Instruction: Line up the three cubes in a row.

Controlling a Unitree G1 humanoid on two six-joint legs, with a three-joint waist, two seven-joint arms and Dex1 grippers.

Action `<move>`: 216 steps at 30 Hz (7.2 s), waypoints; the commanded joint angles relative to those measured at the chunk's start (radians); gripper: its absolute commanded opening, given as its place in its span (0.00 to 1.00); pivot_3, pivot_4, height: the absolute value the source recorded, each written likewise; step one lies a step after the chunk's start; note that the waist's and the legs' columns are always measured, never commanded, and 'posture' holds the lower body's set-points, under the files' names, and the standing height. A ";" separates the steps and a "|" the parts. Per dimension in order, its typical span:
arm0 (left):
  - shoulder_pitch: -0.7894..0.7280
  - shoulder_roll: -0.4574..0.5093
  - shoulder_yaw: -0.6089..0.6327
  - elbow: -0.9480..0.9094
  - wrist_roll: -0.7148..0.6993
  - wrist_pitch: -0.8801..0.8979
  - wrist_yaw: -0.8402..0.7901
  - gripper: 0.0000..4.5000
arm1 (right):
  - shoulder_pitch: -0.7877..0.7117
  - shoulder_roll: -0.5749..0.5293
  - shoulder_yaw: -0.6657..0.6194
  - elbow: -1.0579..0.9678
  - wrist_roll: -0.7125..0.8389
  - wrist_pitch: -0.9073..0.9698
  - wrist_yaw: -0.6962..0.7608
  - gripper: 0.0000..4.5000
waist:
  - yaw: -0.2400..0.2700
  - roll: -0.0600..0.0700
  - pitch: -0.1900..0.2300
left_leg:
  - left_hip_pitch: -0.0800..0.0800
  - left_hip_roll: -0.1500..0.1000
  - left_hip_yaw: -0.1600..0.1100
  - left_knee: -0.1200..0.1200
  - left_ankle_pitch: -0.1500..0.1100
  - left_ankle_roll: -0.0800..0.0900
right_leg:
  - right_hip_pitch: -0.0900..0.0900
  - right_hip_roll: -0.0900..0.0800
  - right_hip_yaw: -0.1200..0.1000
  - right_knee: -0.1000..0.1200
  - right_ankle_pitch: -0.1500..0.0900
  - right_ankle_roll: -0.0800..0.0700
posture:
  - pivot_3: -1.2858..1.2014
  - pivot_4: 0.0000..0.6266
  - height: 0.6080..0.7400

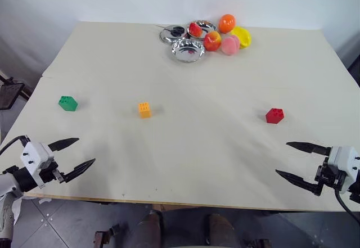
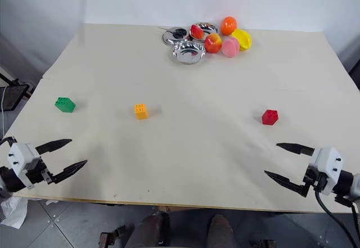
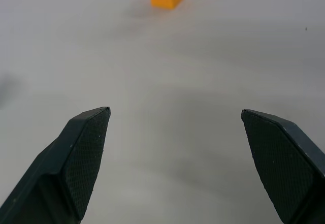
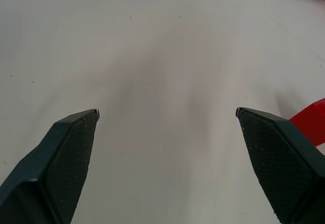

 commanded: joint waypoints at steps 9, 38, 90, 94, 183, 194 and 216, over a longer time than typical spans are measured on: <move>-0.011 -0.059 -0.161 -0.329 -0.118 0.231 -0.014 0.97 | 0.089 0.151 -0.235 -0.013 0.063 0.085 -0.311 1.00 | 0.020 0.000 0.000 | 0.000 0.000 0.000 0.001 0.000 0.000 | 0.001 0.000 0.001 0.000 0.000 0.000 | 0.52 0.24 1.00; -0.109 -0.147 -0.309 -0.267 -0.015 0.118 -0.045 0.97 | -0.526 0.267 -0.006 -0.176 0.076 1.007 -1.120 1.00 | 0.017 0.006 -0.001 | 0.000 0.002 0.001 0.002 0.000 -0.001 | -0.003 0.002 0.002 0.005 0.001 -0.003 | 0.52 0.24 1.00; -0.088 -0.113 -0.285 -0.268 -0.009 0.091 -0.033 1.00 | -0.942 0.017 0.582 0.802 -0.350 -0.138 0.317 0.33 | -0.004 0.007 0.002 | -0.001 0.004 0.002 0.008 -0.001 -0.001 | -0.001 0.004 0.002 0.005 0.000 -0.002 | 0.52 0.24 1.00; -0.092 -0.107 -0.283 -0.265 -0.011 0.092 -0.032 1.00 | -0.936 0.019 0.576 0.816 -0.350 -0.158 0.321 0.33 | -0.005 0.007 0.002 | -0.001 0.003 0.002 0.008 -0.001 -0.001 | -0.001 0.004 0.002 0.005 0.000 -0.002 | 0.52 0.24 1.00; -0.588 0.068 -0.191 0.406 0.027 0.072 -0.298 0.34 | -0.182 0.112 0.027 -0.053 0.162 0.042 0.084 1.00 | -0.002 0.001 0.002 | 0.001 0.018 0.021 0.014 -0.012 -0.003 | -0.009 0.013 0.003 0.010 0.003 -0.005 | 0.52 0.24 1.00; -0.843 -0.369 -0.644 0.304 0.226 0.038 -0.291 0.34 | -0.101 0.062 -0.068 -0.019 0.155 0.045 0.113 1.00 | 0.033 0.001 0.002 | 0.000 0.018 0.021 0.025 -0.014 0.001 | -0.004 0.013 0.003 0.009 0.007 -0.004 | 0.52 0.24 1.00; -1.170 -0.672 -0.750 0.853 0.452 -0.127 -0.119 0.34 | 0.201 0.122 -0.191 -0.251 0.194 0.071 0.070 1.00 | 0.030 0.000 0.003 | -0.002 0.018 0.022 0.032 -0.020 0.004 | -0.003 0.013 0.004 0.000 0.008 -0.002 | 0.52 0.24 1.00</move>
